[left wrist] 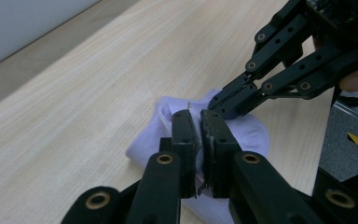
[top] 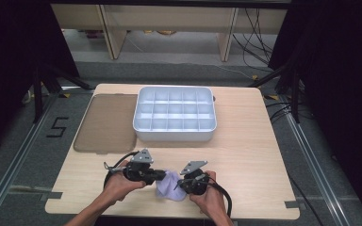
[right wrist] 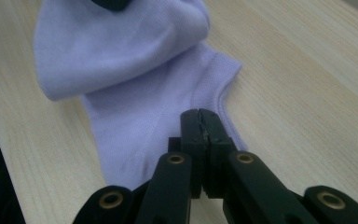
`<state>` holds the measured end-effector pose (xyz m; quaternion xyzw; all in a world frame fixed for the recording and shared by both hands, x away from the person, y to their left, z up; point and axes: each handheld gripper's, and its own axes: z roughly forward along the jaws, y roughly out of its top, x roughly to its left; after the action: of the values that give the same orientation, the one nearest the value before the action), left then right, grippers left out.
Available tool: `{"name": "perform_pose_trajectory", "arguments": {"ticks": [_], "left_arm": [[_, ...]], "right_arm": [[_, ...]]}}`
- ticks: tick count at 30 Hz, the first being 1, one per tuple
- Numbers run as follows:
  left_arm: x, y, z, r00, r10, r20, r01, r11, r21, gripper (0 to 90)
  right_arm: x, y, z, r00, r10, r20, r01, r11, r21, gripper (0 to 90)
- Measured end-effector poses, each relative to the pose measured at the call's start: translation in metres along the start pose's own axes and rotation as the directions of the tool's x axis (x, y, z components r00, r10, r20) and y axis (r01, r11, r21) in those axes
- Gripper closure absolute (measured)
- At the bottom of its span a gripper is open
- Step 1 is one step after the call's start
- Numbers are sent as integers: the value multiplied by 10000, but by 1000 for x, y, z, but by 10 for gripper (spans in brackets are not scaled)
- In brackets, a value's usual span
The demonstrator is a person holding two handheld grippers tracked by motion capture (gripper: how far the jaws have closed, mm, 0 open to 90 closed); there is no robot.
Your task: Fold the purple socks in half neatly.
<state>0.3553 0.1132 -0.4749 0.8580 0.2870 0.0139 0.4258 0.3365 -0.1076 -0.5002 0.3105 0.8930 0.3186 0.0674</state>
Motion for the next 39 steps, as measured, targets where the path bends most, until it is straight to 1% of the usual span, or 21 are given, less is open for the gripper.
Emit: {"name": "perform_pose_trajectory", "arguments": {"ticks": [3, 4, 6, 7, 10, 12, 13, 16, 17, 20, 21, 22, 24, 29, 30, 31, 32, 34, 36, 38, 39], "left_arm": [[-1, 1, 7, 10000, -21, 49, 21, 10000, 77, 839], [-1, 2, 9, 9999, 136, 27, -136, 9998, 126, 839], [-2, 1, 12, 9999, 96, -68, -95, 9998, 186, 838], [-3, 1, 14, 10000, 17, -81, -16, 9998, 187, 837], [-1, 0, 18, 9999, 167, -6, -167, 9996, 241, 832], [-1, 0, 19, 9999, 152, 33, -153, 9995, 261, 820], [-3, -1, 21, 9998, -178, -16, 178, 9997, 190, 814], [-4, 0, 21, 9999, -40, 129, 38, 9999, 93, 755], [-4, 0, 21, 9999, -59, 122, 58, 10000, 53, 731], [-5, 3, 16, 9991, -346, 230, 350, 9992, -196, 644], [-4, 4, 14, 9996, -193, 229, 198, 9996, -220, 643], [-5, 4, 13, 9990, -362, 269, 372, 9985, -398, 636], [-4, 7, 9, 9988, -316, 376, 334, 9983, -480, 600], [5, 10, -6, 9971, -586, 475, 645, 9890, -1328, 536], [8, 9, -8, 9968, -623, 508, 687, 9883, -1360, 539], [10, 8, -9, 9971, -570, 499, 632, 9889, -1342, 565], [12, 5, -10, 9977, -501, 457, 559, 9892, -1358, 582], [13, -2, -8, 9997, -49, 233, 72, 9948, -1013, 712], [13, -9, -2, 9992, 351, 206, -339, 9979, -560, 790], [10, -19, 7, 9986, 443, 287, -442, 9990, -56, 830], [7, -23, 9, 9986, 418, 330, -420, 9991, 50, 842]], "right_arm": [[-1, 0, 0, 10000, -61, -5, 61, 10000, -40, 887], [1, 0, -1, 9998, 188, 47, -189, 9998, 82, 887], [0, 0, -1, 9998, 149, 138, -147, 9998, -149, 881], [-2, 1, -1, 9999, -107, 92, 109, 9998, -141, 878], [-5, 1, -9, 9999, 6, 134, 0, 9989, -468, 873], [-8, 0, -16, 9992, 328, 242, -307, 9961, -822, 874], [-10, 0, -19, 9991, 348, 242, -329, 9967, -748, 873], [-15, -4, -22, 9983, 456, 371, -415, 9935, -1058, 872], [-16, -4, -25, 9975, 649, 261, -627, 9948, -801, 871], [-18, -5, -25, 9981, 482, 389, -442, 9944, -962, 868], [-18, -5, -23, 9977, 498, 462, -441, 9920, -1184, 868], [-16, -5, -25, 9962, 720, 482, -667, 9923, -1046, 866], [-16, -4, -29, 9953, 878, 399, -839, 9924, -903, 862], [-18, -5, -32, 9951, 909, 390, -861, 9900, -1121, 860], [-18, -5, -31, 9957, 824, 417, -762, 9881, -1333, 860], [-17, -4, -34, 9938, 1043, 376, -994, 9884, -1148, 860], [-17, -4, -32, 9936, 1055, 404, -986, 9844, -1458, 860], [-17, -3, -36, 9932, 1096, 404, -1041, 9875, -1184, 860], [-17, -3, -36, 9933, 1083, 413, -1020, 9862, -1307, 860], [-18, -2, -35, 9956, 860, 373, -793, 9847, -1550, 860], [-17, -2, -36, 9943, 998, 364, -928, 9829, -1592, 860]]}}
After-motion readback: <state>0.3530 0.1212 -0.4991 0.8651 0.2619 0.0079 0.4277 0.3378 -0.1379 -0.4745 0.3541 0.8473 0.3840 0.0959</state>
